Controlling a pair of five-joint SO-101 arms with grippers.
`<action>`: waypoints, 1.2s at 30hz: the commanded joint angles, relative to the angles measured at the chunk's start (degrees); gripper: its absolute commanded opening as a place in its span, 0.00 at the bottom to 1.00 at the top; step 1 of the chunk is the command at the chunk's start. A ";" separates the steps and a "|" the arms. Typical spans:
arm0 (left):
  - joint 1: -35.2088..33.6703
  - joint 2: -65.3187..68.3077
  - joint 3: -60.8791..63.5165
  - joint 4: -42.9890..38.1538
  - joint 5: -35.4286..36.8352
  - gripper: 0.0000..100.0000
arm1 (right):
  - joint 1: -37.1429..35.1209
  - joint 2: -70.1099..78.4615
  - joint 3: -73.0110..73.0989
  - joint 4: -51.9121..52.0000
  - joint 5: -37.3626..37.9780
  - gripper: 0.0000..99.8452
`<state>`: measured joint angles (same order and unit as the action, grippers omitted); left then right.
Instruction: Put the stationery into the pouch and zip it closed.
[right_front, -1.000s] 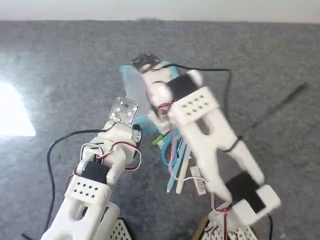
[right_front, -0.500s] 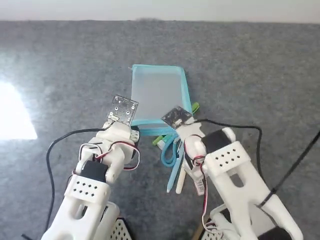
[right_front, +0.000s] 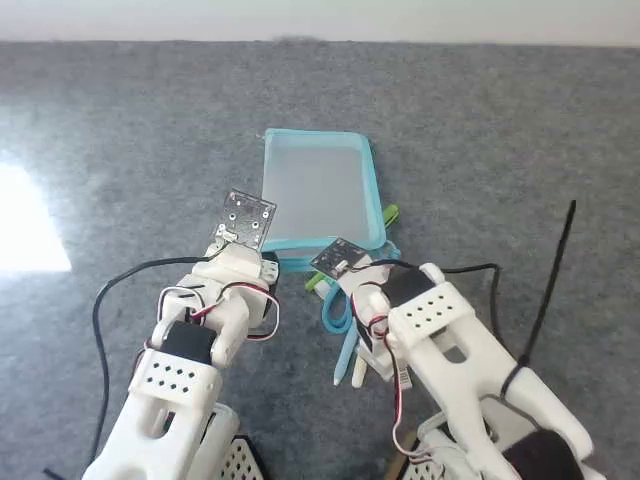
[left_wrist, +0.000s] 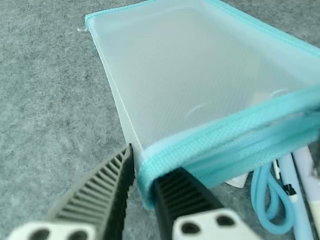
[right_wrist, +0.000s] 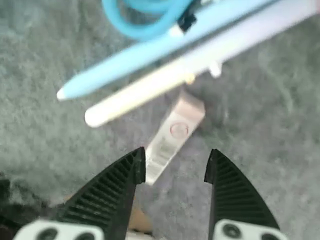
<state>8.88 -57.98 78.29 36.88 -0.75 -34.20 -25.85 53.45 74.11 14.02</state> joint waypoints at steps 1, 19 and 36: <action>-0.53 -0.26 0.31 -1.41 -0.26 0.01 | -0.84 1.71 0.70 -3.82 -3.43 0.20; -0.53 -0.26 0.57 -1.49 -0.26 0.01 | 16.92 12.97 -8.35 -9.10 3.87 0.01; -0.44 -0.26 0.57 -1.49 -0.26 0.01 | 26.15 13.67 -26.90 -3.38 9.41 0.23</action>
<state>8.79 -57.98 79.34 36.88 -0.75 -7.56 -11.87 29.63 70.15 25.71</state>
